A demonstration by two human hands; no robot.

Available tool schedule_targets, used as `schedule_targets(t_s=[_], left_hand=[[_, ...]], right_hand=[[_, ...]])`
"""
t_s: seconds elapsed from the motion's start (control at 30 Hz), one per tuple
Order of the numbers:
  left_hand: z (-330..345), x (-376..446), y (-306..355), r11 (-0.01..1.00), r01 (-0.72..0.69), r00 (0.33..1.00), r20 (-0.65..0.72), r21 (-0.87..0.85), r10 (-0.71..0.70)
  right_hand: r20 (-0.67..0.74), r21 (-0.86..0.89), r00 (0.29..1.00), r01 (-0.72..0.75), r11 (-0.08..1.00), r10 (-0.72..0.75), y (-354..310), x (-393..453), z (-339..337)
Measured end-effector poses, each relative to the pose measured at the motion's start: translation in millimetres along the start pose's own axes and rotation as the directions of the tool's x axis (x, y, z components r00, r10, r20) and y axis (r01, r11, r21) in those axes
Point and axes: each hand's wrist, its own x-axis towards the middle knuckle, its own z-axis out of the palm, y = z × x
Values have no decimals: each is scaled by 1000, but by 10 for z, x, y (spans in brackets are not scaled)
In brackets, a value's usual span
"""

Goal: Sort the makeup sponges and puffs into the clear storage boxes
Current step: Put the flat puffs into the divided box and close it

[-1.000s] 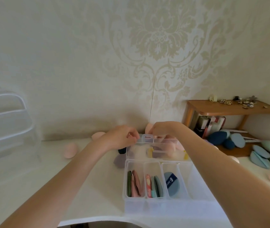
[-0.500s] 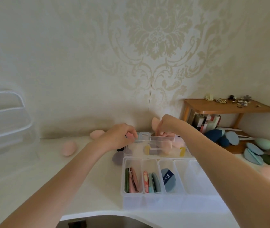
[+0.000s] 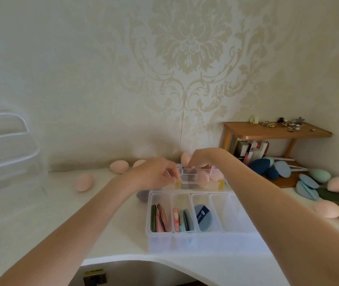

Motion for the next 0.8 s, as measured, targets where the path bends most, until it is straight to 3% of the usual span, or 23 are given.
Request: schedule_targets(t_s=[0.27,0.43,0.53,0.6,0.7,0.8], left_hand=[[35,28,-44,1000,-17,1000,-21,-10,17],[5,11,17,1000,-7,1000,-4,8,7],[-9,-29,125,998,-30,990,-137,51,37],[-7,-115,244,993,-119,977,-178,9,119],[50,-288,430,966,-253,966,-64,-55,249],[155,-369,526,970,-245,968,50,6,244]], right_hand=[[-20,-122,998,57,991,-60,-144,95,26],[-129,4,992,-7,1000,7,-43,136,-105],[-118,-78,993,21,997,-30,11,-35,-271],[-167,-135,982,63,989,-85,60,-199,-377],[-265,-75,946,174,982,-187,137,-570,-519],[-179,32,936,313,949,-302,154,-1039,-528]])
